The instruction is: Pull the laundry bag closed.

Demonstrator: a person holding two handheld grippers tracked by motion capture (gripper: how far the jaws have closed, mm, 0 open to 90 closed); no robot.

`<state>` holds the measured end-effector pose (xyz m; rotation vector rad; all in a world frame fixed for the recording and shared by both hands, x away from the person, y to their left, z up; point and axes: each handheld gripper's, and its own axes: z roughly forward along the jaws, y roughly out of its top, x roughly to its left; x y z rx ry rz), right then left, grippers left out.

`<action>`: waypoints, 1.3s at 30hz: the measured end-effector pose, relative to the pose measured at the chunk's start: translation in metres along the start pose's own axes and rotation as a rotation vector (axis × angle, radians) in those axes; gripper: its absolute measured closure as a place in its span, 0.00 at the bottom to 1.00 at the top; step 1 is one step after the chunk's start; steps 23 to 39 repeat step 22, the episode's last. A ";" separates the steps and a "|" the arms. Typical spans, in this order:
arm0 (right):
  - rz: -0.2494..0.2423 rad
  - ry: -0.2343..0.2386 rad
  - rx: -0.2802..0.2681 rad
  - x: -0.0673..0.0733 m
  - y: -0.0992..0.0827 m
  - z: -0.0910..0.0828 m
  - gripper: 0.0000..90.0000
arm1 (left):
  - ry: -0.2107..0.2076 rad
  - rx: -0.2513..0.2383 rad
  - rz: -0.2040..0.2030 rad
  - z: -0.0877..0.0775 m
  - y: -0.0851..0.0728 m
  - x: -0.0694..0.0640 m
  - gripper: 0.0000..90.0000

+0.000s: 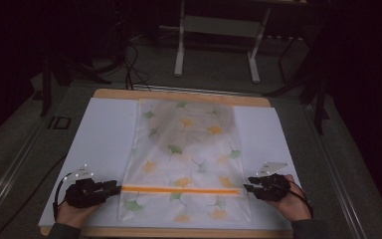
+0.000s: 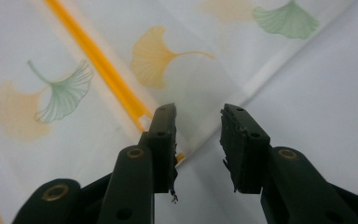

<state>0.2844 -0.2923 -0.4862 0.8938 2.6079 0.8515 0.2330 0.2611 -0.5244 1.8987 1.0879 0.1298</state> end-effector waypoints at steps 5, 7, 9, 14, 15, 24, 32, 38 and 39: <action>0.069 -0.038 -0.058 -0.005 -0.007 -0.002 0.72 | 0.069 -0.020 0.018 -0.001 0.000 0.000 0.70; 0.086 -0.047 -0.069 -0.006 -0.009 -0.002 0.72 | 0.082 -0.022 0.021 -0.001 0.000 0.000 0.69; 0.128 -0.090 -0.097 -0.007 -0.013 -0.002 0.71 | 0.124 -0.031 0.028 -0.001 -0.001 0.000 0.69; 0.190 -0.162 -0.130 -0.009 -0.024 0.001 0.70 | 0.195 -0.025 0.046 0.003 0.000 0.002 0.68; 0.200 -0.171 -0.134 -0.009 -0.026 0.001 0.70 | 0.207 -0.026 0.050 0.003 0.000 0.002 0.68; 0.269 -0.229 -0.178 -0.009 -0.042 0.002 0.71 | 0.324 -0.009 0.068 0.006 0.000 0.004 0.67; 0.269 -0.229 -0.178 -0.009 -0.042 0.002 0.71 | 0.324 -0.009 0.068 0.006 0.000 0.004 0.67; 0.269 -0.229 -0.178 -0.009 -0.042 0.002 0.71 | 0.324 -0.009 0.068 0.006 0.000 0.004 0.67; 0.269 -0.229 -0.178 -0.009 -0.042 0.002 0.71 | 0.324 -0.009 0.068 0.006 0.000 0.004 0.67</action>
